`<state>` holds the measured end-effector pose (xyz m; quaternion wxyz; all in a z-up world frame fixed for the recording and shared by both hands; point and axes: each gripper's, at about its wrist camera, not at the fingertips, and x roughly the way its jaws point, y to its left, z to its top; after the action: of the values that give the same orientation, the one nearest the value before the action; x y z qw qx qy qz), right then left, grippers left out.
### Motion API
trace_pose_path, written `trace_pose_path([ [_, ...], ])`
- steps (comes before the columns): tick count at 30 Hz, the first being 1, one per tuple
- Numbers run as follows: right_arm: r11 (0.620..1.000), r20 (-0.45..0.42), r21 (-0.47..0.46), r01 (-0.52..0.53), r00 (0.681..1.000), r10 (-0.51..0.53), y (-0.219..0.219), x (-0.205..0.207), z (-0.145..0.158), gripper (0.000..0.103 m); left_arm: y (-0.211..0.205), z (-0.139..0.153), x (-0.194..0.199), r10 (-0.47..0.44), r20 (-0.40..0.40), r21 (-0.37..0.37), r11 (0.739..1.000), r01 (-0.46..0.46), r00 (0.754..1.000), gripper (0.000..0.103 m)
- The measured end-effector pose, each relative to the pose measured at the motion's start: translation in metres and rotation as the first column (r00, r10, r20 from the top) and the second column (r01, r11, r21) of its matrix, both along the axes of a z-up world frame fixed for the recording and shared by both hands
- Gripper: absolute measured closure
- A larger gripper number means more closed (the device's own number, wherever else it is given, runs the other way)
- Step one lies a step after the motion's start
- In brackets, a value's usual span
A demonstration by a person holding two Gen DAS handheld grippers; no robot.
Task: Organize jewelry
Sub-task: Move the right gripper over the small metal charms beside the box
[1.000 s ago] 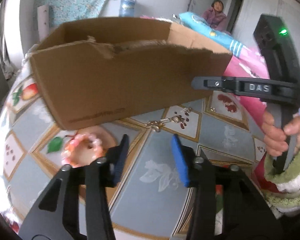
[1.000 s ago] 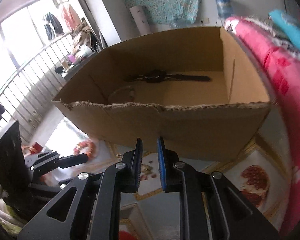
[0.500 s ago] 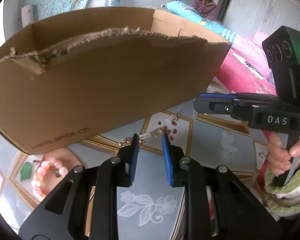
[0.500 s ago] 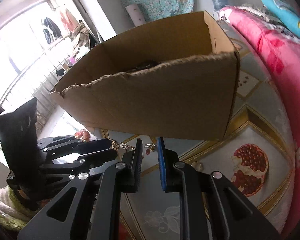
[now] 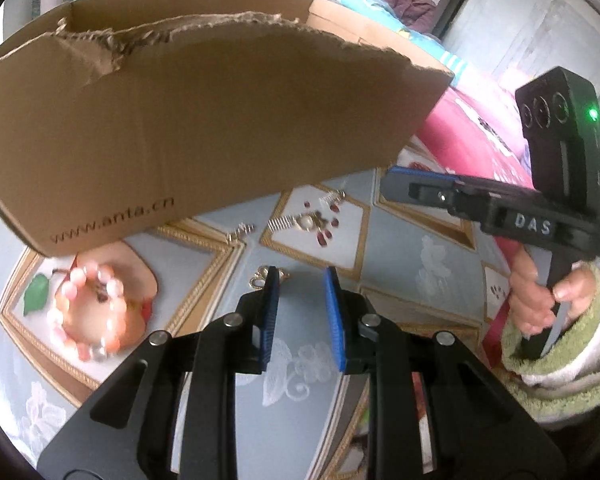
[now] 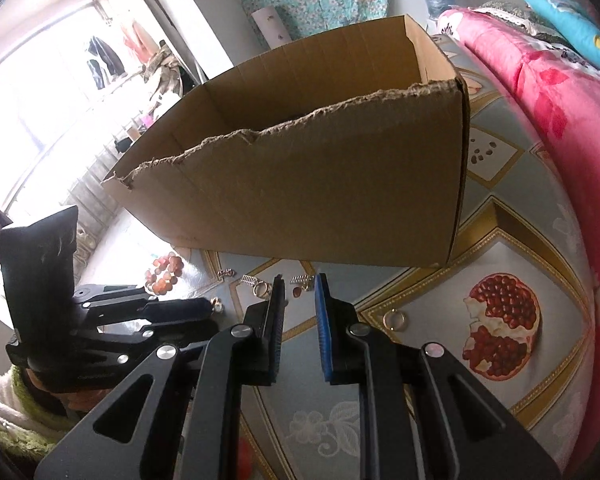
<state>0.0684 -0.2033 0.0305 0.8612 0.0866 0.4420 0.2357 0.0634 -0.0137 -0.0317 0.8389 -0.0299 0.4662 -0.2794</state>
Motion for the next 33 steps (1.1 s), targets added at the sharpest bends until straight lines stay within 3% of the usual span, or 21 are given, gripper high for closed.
trace_pose_path([
  [5,1.0,-0.007,-0.001,-0.001,1.0,0.001,-0.002,-0.007,-0.001,0.087,0.003,0.001,-0.015,-0.009,0.024,0.037,0.999,0.008,1.0,0.081],
  [12,1.0,-0.005,-0.003,-0.02,1.0,0.02,0.001,-0.012,-0.001,0.087,0.01,0.016,-0.011,0.036,0.114,0.019,0.999,-0.038,0.993,0.081],
  [20,0.999,-0.007,0.001,-0.041,0.999,0.041,0.006,-0.007,-0.004,0.087,-0.004,0.012,0.01,0.053,0.177,0.156,0.984,-0.081,0.983,0.082],
  [25,0.999,-0.012,0.001,-0.045,0.999,0.045,0.004,-0.002,-0.006,0.087,-0.014,0.003,0.018,0.036,0.174,0.23,0.97,-0.076,0.984,0.082],
  [28,0.999,-0.012,0.008,-0.042,0.999,0.042,0.001,-0.001,-0.007,0.087,-0.019,0.002,0.02,0.032,0.193,0.264,0.961,-0.083,0.981,0.088],
  [30,0.999,-0.011,0.011,-0.04,0.999,0.04,-0.001,-0.002,-0.007,0.087,-0.021,0.002,0.019,0.021,0.195,0.27,0.96,-0.074,0.981,0.101],
  [33,0.999,-0.008,0.013,-0.036,0.999,0.036,-0.002,-0.004,-0.007,0.087,-0.025,0.003,0.016,-0.011,0.213,0.303,0.951,-0.056,0.977,0.103],
])
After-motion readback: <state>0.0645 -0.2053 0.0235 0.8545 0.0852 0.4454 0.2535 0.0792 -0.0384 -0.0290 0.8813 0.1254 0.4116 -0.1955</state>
